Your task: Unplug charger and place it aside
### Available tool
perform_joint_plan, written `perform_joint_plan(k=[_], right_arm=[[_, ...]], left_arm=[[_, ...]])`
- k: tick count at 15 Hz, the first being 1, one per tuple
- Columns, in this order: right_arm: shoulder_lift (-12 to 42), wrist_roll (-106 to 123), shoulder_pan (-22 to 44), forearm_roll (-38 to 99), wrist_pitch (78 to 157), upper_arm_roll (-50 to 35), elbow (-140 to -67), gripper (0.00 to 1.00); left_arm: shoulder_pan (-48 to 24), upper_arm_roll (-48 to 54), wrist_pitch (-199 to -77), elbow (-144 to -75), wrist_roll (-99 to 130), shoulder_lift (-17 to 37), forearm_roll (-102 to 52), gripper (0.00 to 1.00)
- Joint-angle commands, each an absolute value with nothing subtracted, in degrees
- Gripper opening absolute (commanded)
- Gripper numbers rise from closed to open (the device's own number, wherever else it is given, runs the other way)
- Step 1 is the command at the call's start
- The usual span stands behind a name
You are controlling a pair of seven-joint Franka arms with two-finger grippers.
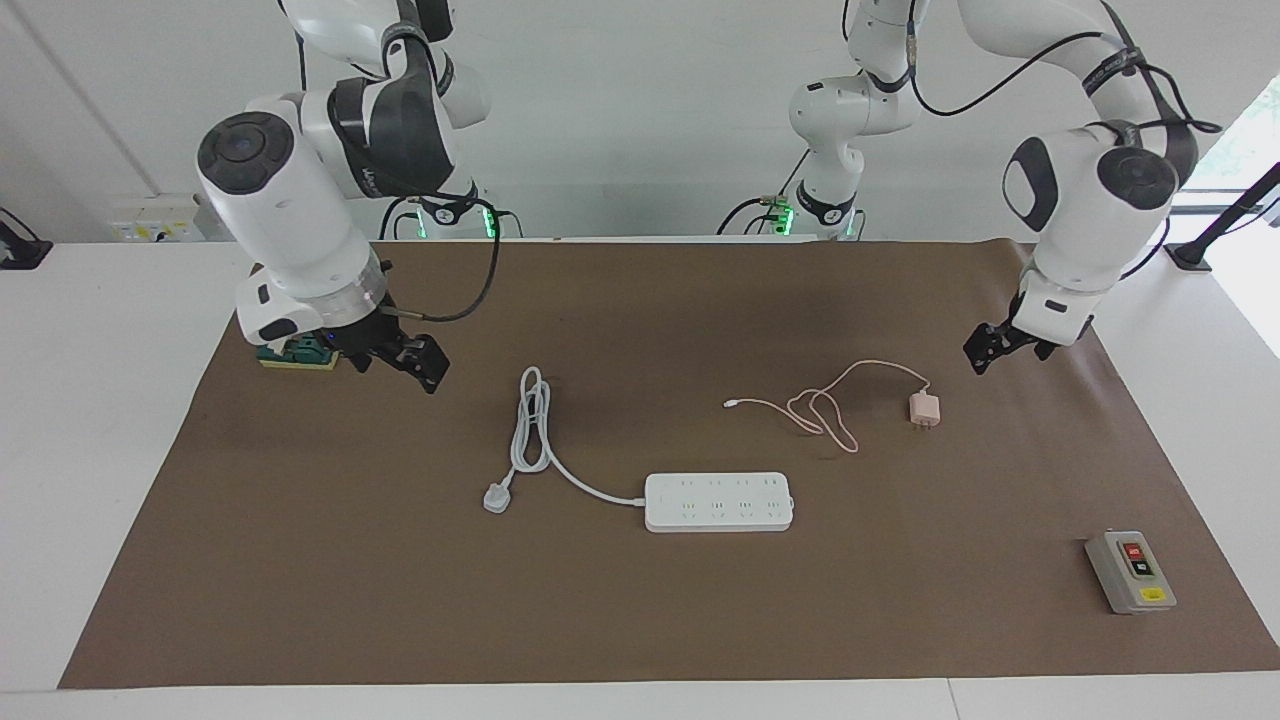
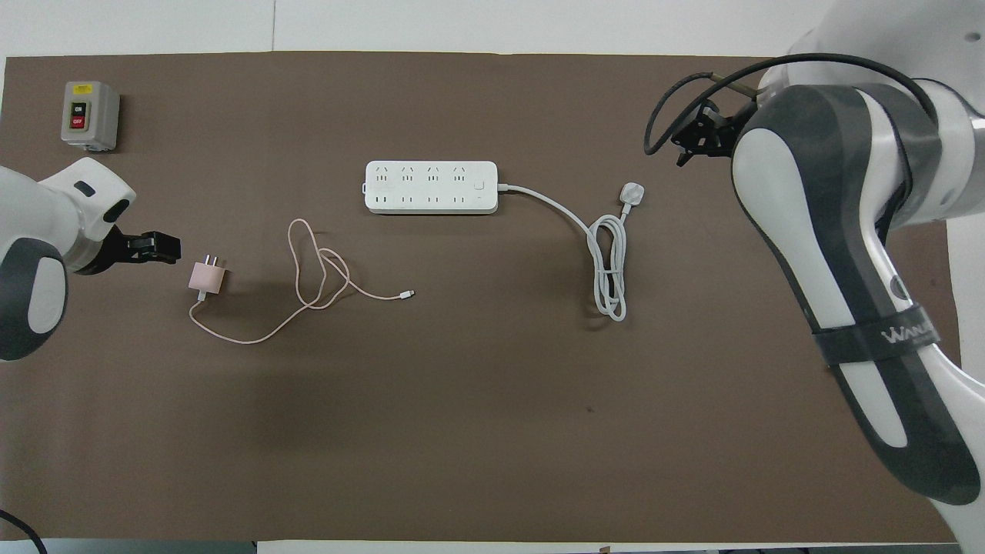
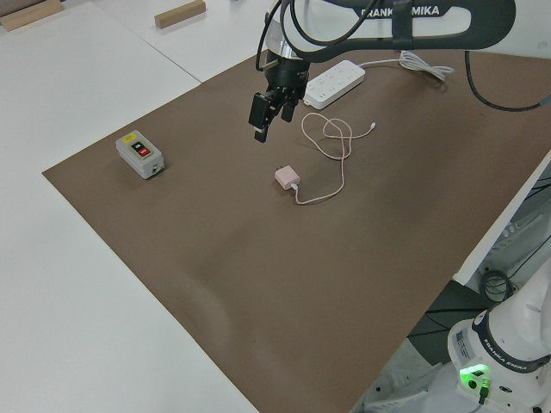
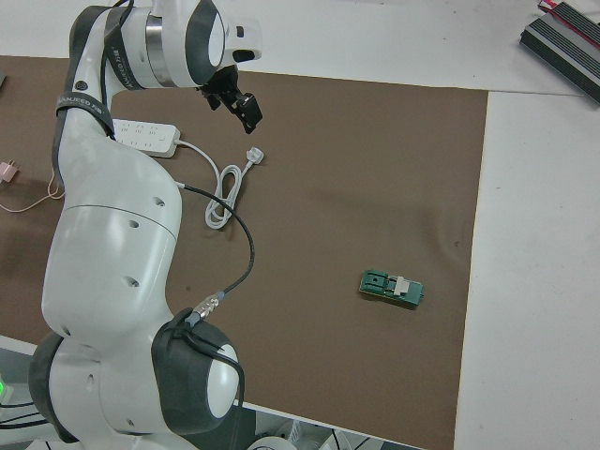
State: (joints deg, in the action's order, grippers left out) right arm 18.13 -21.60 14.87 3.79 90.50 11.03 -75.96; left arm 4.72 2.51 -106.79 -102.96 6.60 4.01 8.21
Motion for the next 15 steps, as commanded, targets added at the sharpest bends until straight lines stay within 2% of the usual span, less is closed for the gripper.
perform_joint_plan(k=[1, 4, 8, 11, 15], right_arm=[[13.2, -16.18, 14.24, 1.15, 88.16, 10.46, -77.96, 1.0], [9.15, -15.99, 14.15, 0.17, 84.39, 10.2, -79.62, 1.0], [7.39, -16.08, 13.18, 0.61, 83.23, 9.58, -80.07, 1.0], [5.54, -15.91, 13.1, 0.62, 81.39, 9.58, -80.07, 1.0], [4.57, -12.33, 9.59, 0.62, 81.74, 6.94, -80.33, 1.0]], left_arm=[[7.12, 2.81, -96.28, -92.67, 5.54, 3.35, 6.24, 1.0], [8.0, 2.72, -87.3, -85.45, 5.97, 2.2, 5.89, 1.0], [7.65, 3.07, -85.34, -83.59, 5.71, 1.23, 3.87, 1.0], [6.42, 3.95, -85.08, -83.93, 5.45, -0.52, 3.78, 1.0], [4.05, 4.04, -82.02, -89.2, 6.06, -3.25, 2.56, 1.0]])
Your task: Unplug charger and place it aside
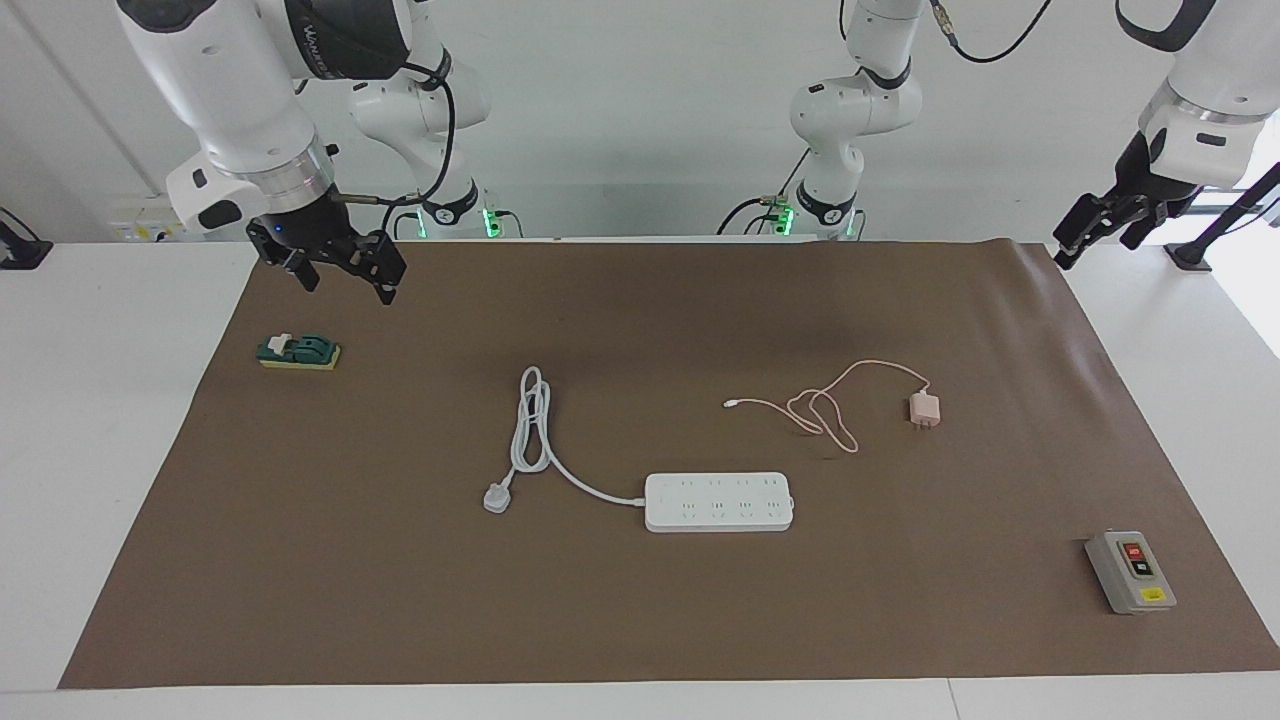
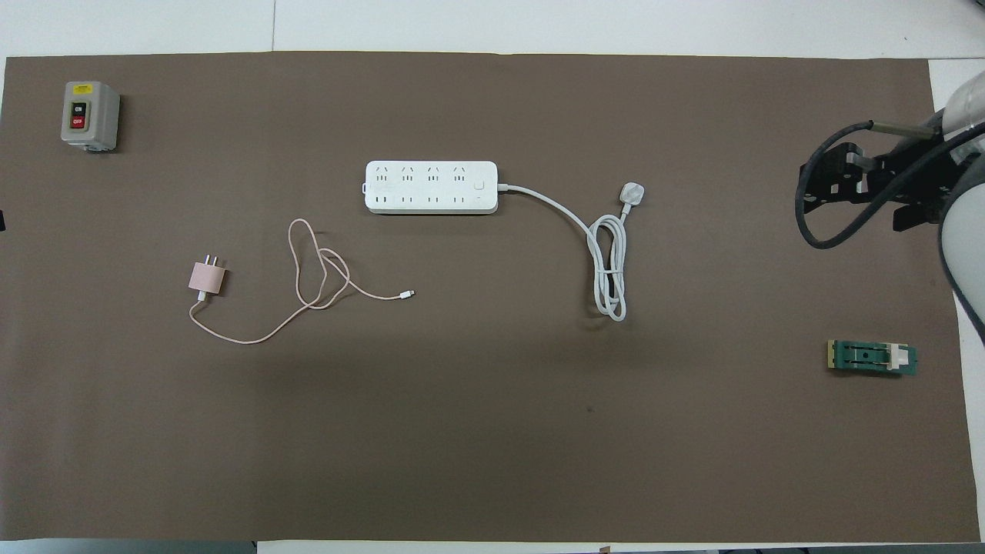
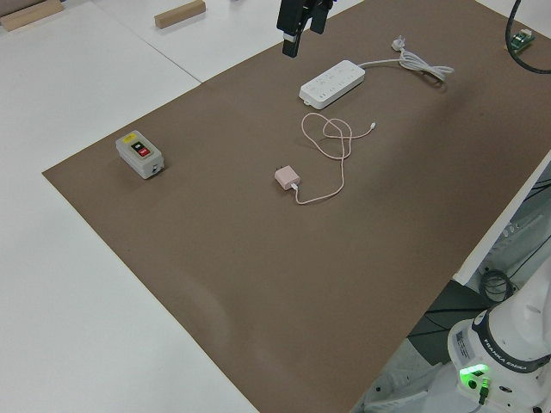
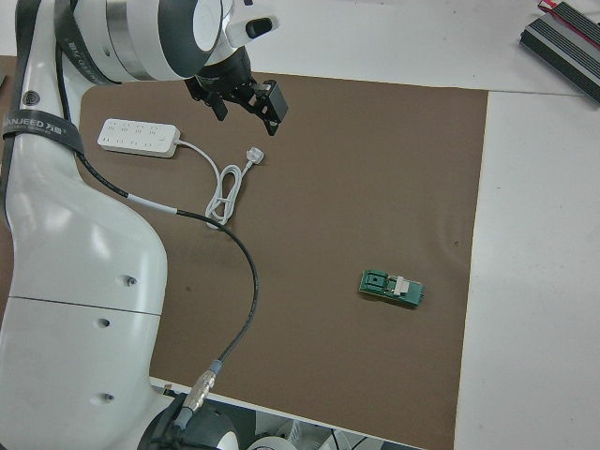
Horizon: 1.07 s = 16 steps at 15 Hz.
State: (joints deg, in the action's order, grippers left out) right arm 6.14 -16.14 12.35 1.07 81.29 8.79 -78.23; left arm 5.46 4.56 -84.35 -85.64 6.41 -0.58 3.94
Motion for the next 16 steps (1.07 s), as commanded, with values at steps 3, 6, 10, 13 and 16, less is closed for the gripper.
perform_joint_plan(k=[3, 6, 10, 13, 16], right_arm=[[3.6, -0.38, 8.53, 0.62, 81.3, 7.56, -82.61, 1.0], [3.43, -0.26, 8.61, 1.23, 82.0, 9.31, -83.23, 1.0], [2.38, -0.35, 8.61, 0.27, 83.32, 9.58, -82.53, 1.0], [2.2, -0.53, 8.53, 0.18, 83.93, 9.41, -82.7, 1.0], [2.2, -0.61, 8.44, 0.26, 84.81, 9.23, -82.88, 1.0]], left_arm=[[2.91, 3.69, -81.03, -90.7, 10.17, -3.25, -3.41, 1.0], [1.5, 3.69, -84.88, -93.68, 14.76, -4.39, -3.16, 1.0], [-0.87, 3.6, -87.36, -95.18, 5.85, -5.8, 0.08, 1.0], [-2.1, 3.69, -87.8, -95.8, 1.76, -6.5, -0.09, 1.0], [-3.16, 3.69, -88.33, -96.68, 2.11, -6.5, -0.09, 1.0]])
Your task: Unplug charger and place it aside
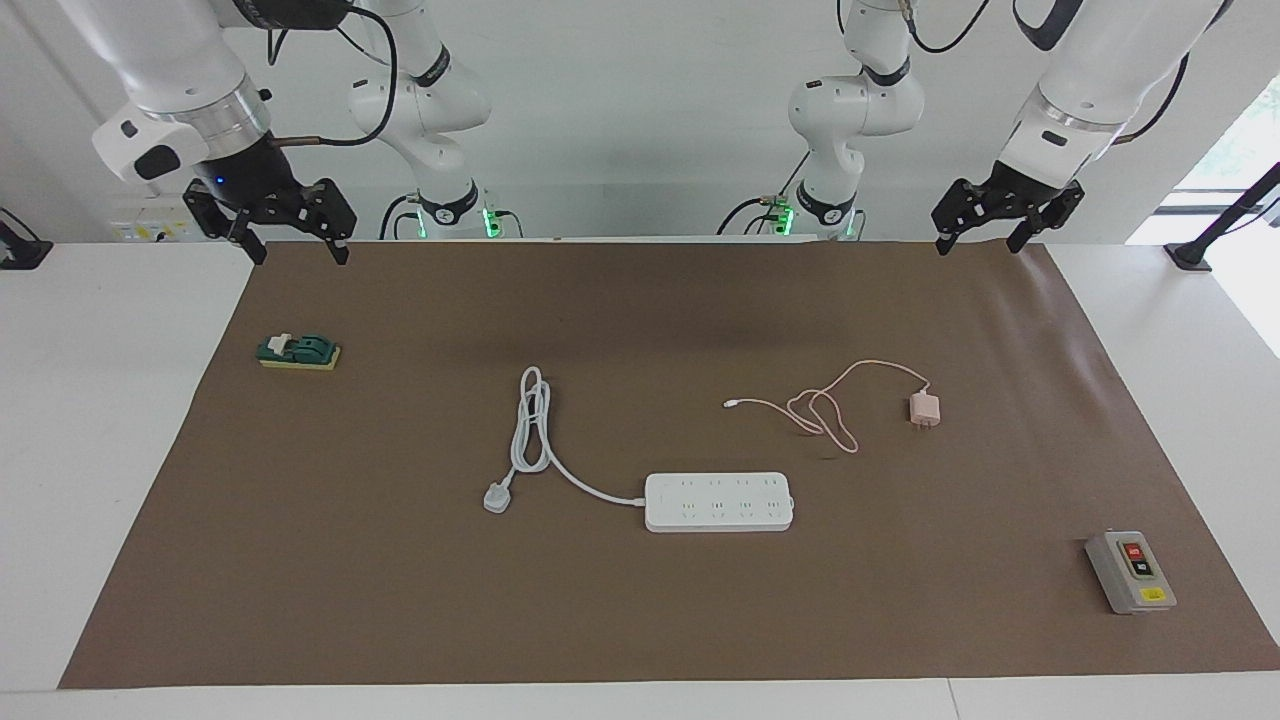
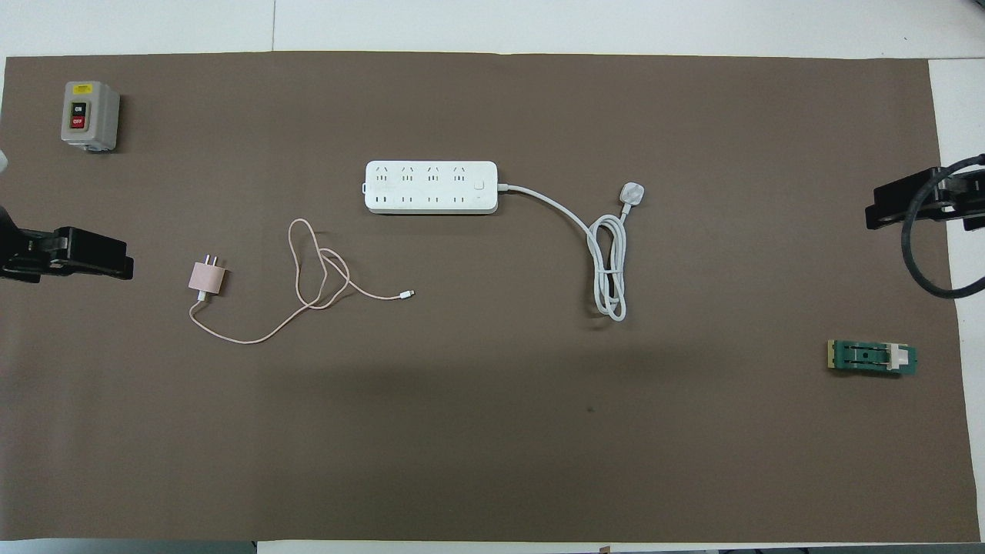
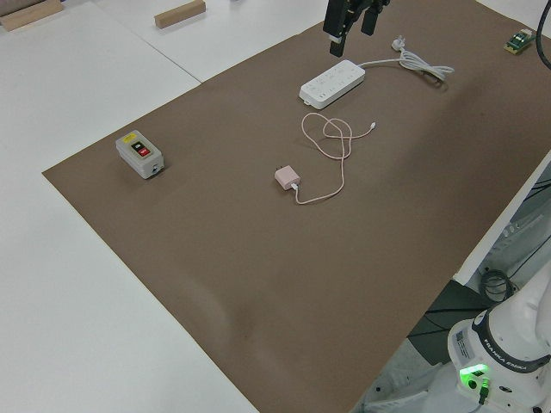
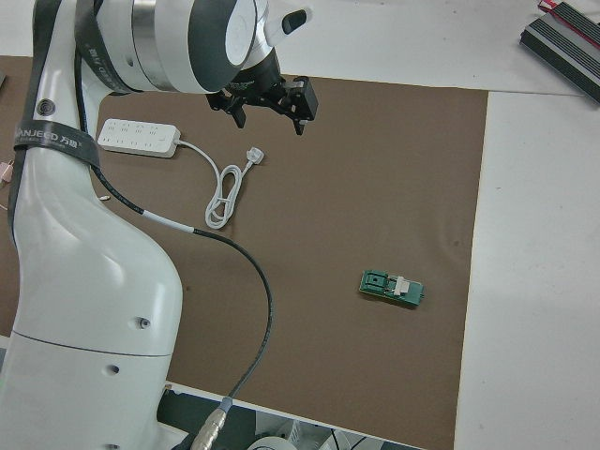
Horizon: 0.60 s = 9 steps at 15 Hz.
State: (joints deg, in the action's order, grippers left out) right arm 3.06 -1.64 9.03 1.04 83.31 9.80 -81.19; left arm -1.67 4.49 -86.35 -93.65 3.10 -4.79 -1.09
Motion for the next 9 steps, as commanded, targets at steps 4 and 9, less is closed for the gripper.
perform_joint_plan(k=[4, 9], right_arm=[[2.37, -0.62, 8.53, 0.53, 85.35, 9.05, -82.97, 1.0], [1.93, -0.53, 8.44, 0.62, 84.29, 9.05, -83.67, 1.0]], left_arm=[[-3.16, 3.69, -88.59, -96.68, 2.64, -6.42, -0.09, 1.0], [-3.16, 3.78, -88.59, -96.59, -0.16, -6.42, 0.0, 1.0]])
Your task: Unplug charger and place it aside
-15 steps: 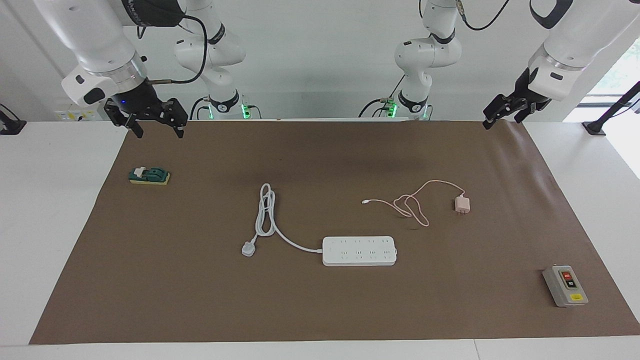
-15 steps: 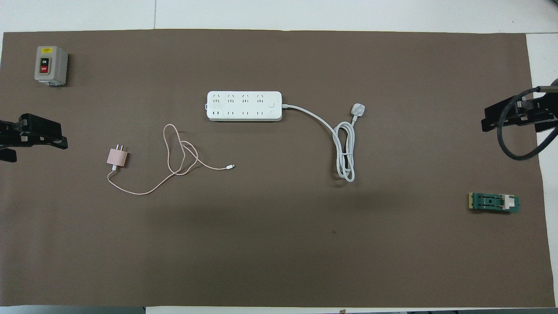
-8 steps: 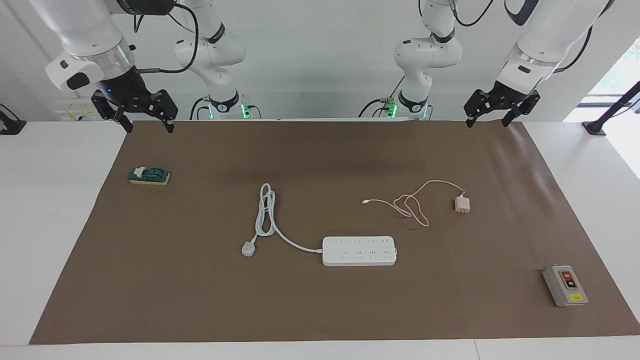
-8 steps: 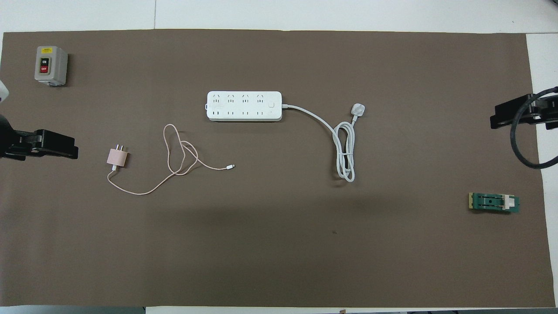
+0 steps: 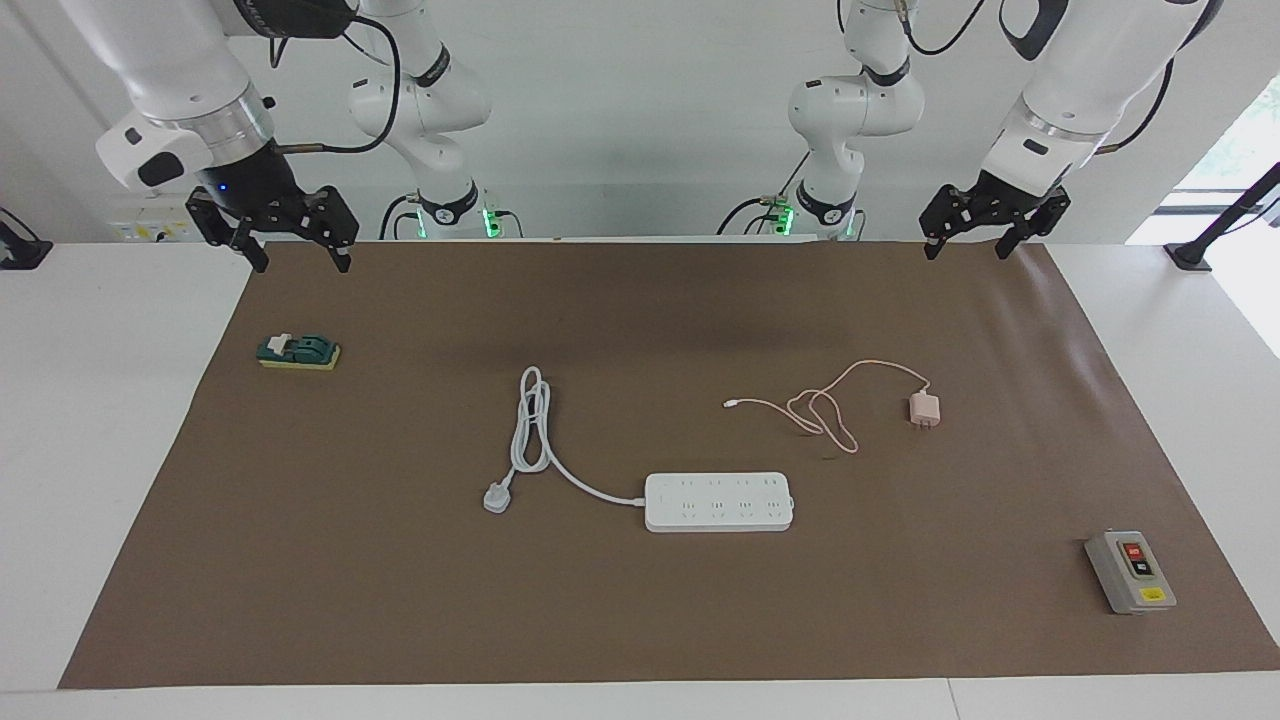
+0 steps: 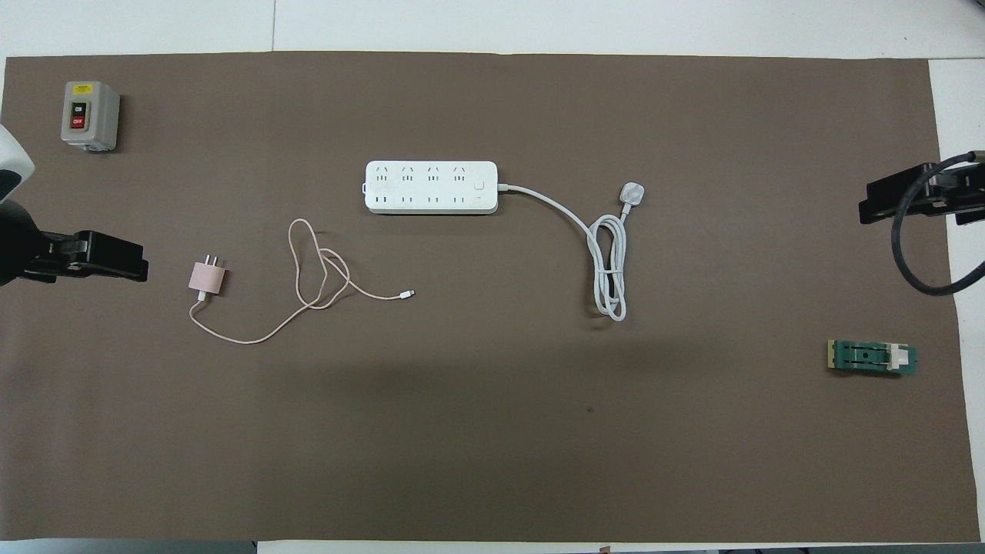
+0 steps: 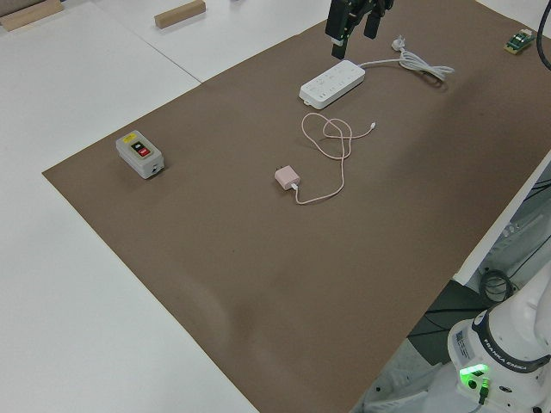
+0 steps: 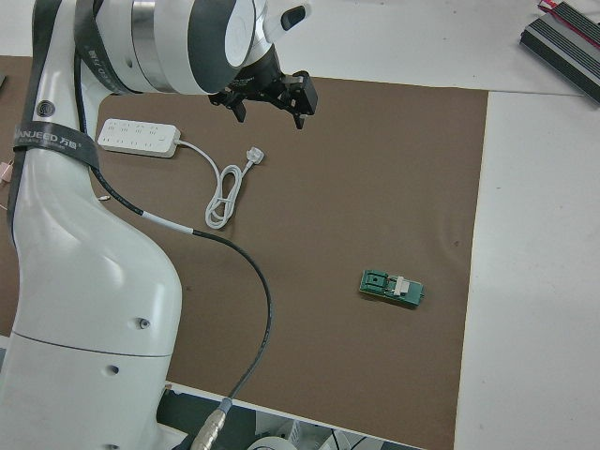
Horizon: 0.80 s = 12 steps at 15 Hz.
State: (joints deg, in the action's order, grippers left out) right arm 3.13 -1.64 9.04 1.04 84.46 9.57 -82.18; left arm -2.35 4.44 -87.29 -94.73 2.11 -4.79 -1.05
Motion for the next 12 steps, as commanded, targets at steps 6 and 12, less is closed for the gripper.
perform_joint_plan(k=[6, 12], right_arm=[[1.32, -0.53, 8.44, 0.62, 83.06, 8.96, -83.85, 1.0], [1.32, -0.61, 8.44, 0.62, 82.44, 9.05, -83.85, 1.0]], left_arm=[[-3.08, 3.78, -88.51, -96.59, -2.37, -6.42, -0.09, 1.0], [-2.9, 3.78, -88.51, -96.59, -2.37, -6.42, -0.09, 1.0]])
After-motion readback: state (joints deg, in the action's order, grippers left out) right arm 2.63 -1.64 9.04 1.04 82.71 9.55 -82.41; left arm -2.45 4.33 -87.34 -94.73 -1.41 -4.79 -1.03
